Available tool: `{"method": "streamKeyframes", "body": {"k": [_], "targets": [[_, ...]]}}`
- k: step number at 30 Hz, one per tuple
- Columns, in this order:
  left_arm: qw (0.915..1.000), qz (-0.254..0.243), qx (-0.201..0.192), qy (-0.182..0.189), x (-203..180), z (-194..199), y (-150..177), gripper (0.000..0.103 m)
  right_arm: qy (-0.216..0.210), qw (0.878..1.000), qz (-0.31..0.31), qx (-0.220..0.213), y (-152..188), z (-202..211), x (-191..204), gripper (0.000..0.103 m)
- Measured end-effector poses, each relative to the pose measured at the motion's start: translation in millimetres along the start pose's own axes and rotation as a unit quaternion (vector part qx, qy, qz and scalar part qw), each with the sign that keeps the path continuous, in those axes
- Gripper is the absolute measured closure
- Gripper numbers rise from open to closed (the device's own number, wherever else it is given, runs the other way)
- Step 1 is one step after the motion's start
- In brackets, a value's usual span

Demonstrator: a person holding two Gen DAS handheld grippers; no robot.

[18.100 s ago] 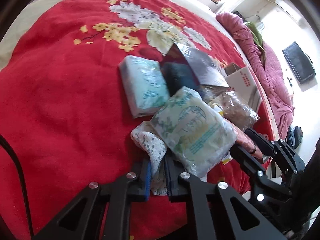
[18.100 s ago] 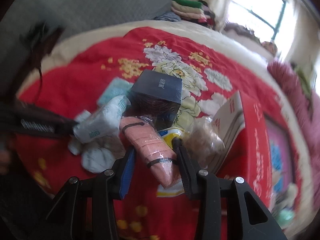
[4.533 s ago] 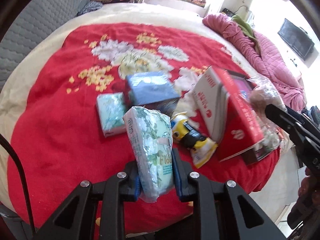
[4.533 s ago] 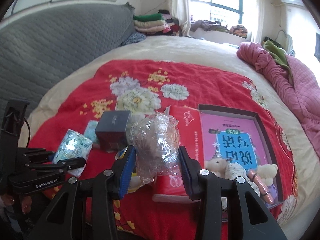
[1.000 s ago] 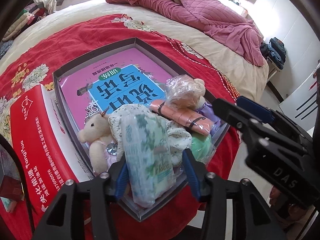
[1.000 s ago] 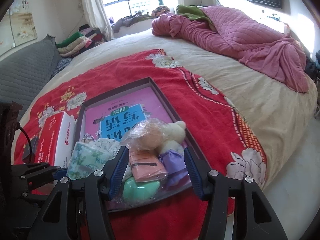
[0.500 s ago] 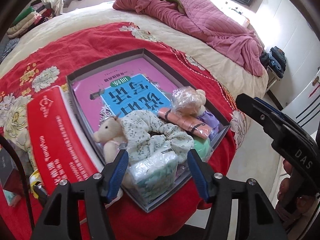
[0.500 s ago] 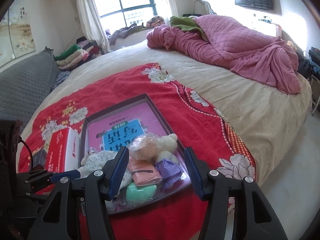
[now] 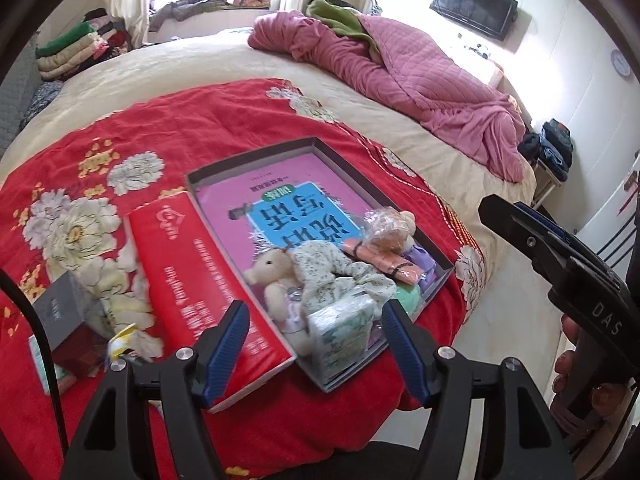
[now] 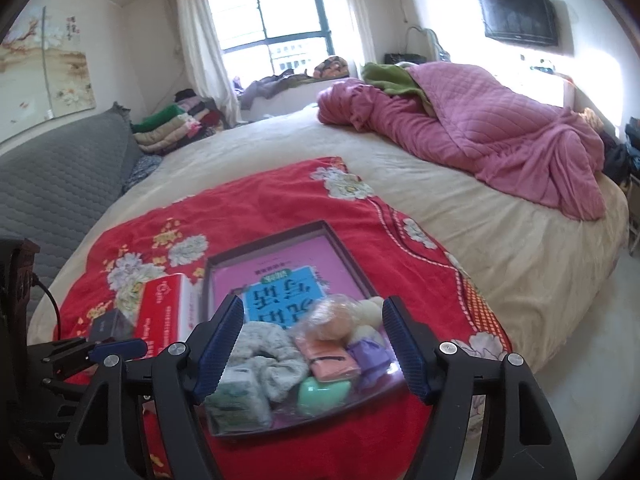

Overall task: Organize soft objects
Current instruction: 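Move both tools back over the remaining packaged items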

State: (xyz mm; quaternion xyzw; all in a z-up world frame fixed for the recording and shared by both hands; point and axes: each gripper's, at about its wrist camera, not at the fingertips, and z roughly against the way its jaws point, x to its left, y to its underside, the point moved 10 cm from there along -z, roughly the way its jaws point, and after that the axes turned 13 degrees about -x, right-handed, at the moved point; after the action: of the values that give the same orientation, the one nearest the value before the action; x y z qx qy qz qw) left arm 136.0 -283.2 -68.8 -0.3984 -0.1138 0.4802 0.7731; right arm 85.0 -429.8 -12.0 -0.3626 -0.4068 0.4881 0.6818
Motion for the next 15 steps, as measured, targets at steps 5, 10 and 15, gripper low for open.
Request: {"method": "streamKeyframes", "body": {"k": [5, 10, 15], "targets": [[0.9996, 0.014, -0.013, -0.020, 24.8, 21.5, -2.9, 0.034, -0.025, 0.999, 0.027, -0.002, -3.3, 5.2, 32.0, 0.029], [0.9983, 0.027, -0.025, -0.045, 53.6, 44.1, -3.5, 0.033, -0.050, 0.998, 0.048, 0.002, -1.2, 7.9, 64.9, 0.029], [0.9959, 0.048, -0.034, -0.069, 86.7, 66.3, -0.2, 0.032, -0.080, 0.994, 0.073, 0.010, 5.6, 10.8, 102.8, 0.029]]}}
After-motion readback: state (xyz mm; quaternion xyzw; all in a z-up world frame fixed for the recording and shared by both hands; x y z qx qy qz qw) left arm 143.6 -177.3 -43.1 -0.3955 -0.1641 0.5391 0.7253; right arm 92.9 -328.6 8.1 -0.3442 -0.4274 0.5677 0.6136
